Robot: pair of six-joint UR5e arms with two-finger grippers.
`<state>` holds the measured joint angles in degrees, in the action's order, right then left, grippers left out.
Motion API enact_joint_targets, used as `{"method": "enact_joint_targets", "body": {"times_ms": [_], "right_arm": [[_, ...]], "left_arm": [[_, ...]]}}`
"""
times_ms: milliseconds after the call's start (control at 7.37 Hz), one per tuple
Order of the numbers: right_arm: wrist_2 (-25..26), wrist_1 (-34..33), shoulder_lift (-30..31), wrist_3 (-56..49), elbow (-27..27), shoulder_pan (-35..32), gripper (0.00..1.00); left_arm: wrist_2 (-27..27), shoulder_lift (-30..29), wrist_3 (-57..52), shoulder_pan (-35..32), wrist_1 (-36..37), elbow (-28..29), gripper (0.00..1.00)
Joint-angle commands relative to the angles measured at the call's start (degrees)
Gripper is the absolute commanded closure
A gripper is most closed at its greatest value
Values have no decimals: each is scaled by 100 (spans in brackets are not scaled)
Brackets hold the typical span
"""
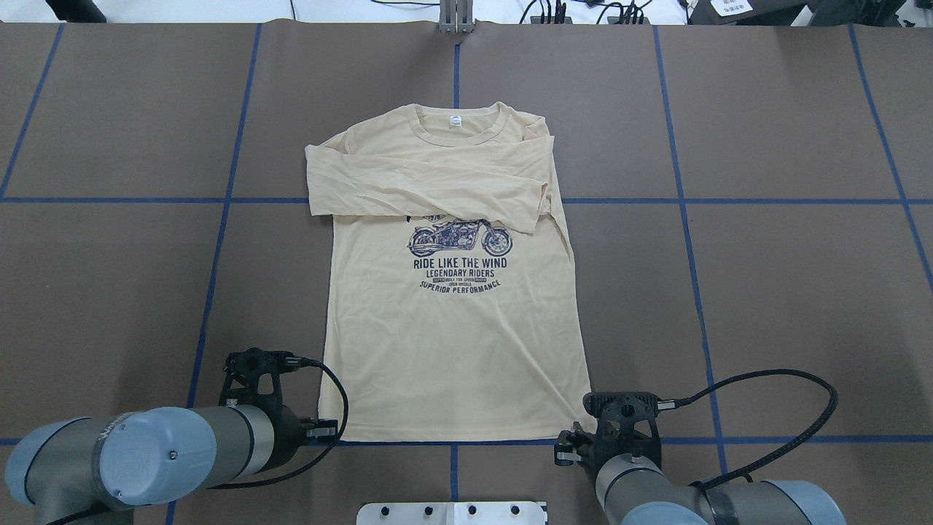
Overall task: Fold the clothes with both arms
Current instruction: 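Pinch the hem corners with both grippers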
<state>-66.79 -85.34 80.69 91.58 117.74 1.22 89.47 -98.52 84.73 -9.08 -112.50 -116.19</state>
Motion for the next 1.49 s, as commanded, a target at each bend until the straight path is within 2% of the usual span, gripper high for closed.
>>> {"method": "enact_joint_targets", "body": {"times_ms": [0, 272, 407, 543, 679, 815, 950, 1222, 1358], "right_arm": [[17, 0, -18, -9, -23, -8, 51], [17, 0, -44, -17, -66, -8, 51], [60, 0, -62, -17, -93, -8, 56], [95, 0, -97, -17, -171, -8, 58], [113, 0, -106, -17, -172, -8, 68], [113, 0, -141, -26, -172, -8, 93], [122, 0, -141, -44, -155, -34, 100], [70, -9, -141, -70, 3, -131, 100], [17, -44, -133, -79, 247, -192, 100]], "left_arm": [[0, 0, 0, 3, 0, 0, 100], [0, 0, 0, 3, 0, 0, 100], [0, 0, -9, 3, 0, 0, 100], [0, 0, 0, 3, 0, 0, 100], [0, -9, 0, 3, 0, -9, 100], [9, -9, 0, 3, -9, -9, 100], [0, -9, 0, 3, -9, -9, 100], [9, -53, -9, 3, 0, -26, 100], [9, -44, -9, -6, 0, -113, 100]]}}
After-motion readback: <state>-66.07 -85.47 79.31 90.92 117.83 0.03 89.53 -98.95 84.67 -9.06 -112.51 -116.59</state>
